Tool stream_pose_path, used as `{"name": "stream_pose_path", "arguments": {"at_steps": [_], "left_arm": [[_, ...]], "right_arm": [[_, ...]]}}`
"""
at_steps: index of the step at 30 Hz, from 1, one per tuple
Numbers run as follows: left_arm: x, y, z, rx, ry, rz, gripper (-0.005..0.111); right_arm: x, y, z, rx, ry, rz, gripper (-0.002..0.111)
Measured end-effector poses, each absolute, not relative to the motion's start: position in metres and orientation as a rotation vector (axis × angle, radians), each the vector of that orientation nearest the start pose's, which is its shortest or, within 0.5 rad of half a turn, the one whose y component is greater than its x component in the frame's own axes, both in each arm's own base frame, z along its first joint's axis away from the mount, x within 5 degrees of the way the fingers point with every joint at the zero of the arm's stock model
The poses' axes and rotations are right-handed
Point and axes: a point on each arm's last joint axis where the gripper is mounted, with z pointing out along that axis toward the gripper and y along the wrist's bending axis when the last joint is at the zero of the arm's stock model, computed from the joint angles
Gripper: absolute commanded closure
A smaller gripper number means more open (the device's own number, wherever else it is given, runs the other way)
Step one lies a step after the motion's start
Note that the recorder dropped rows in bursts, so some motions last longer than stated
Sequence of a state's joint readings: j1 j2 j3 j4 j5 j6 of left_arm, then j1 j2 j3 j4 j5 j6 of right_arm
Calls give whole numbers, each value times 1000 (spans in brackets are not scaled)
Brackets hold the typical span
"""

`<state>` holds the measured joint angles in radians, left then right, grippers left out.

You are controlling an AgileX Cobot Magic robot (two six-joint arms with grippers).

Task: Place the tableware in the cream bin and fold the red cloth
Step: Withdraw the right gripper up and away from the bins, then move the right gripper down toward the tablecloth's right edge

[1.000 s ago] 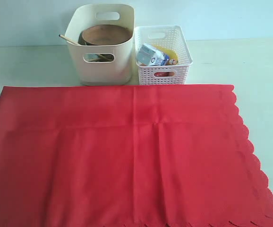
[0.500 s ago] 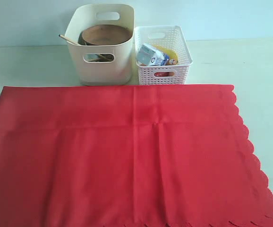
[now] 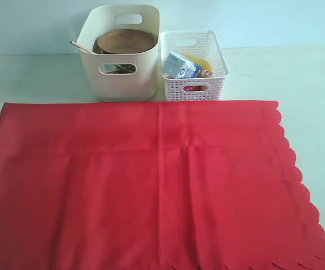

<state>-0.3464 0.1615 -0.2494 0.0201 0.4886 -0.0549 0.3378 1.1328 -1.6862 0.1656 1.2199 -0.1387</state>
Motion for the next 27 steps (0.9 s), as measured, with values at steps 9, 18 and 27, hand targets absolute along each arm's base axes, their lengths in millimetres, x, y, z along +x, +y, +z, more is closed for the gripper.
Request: {"name": "stream_pose_path", "arguments": {"at_steps": [9, 18, 27], "left_arm": [[52, -17, 249, 257, 1887, -267, 70], [87, -28, 260, 177, 2108, -267, 70], [139, -47, 258, 122, 2355, -240, 70]], "right_arm": [[144, 61, 450, -532, 2173, 261, 108], [141, 59, 361, -547, 2238, 232, 108], [145, 58, 296, -546, 2308, 208, 108]]}}
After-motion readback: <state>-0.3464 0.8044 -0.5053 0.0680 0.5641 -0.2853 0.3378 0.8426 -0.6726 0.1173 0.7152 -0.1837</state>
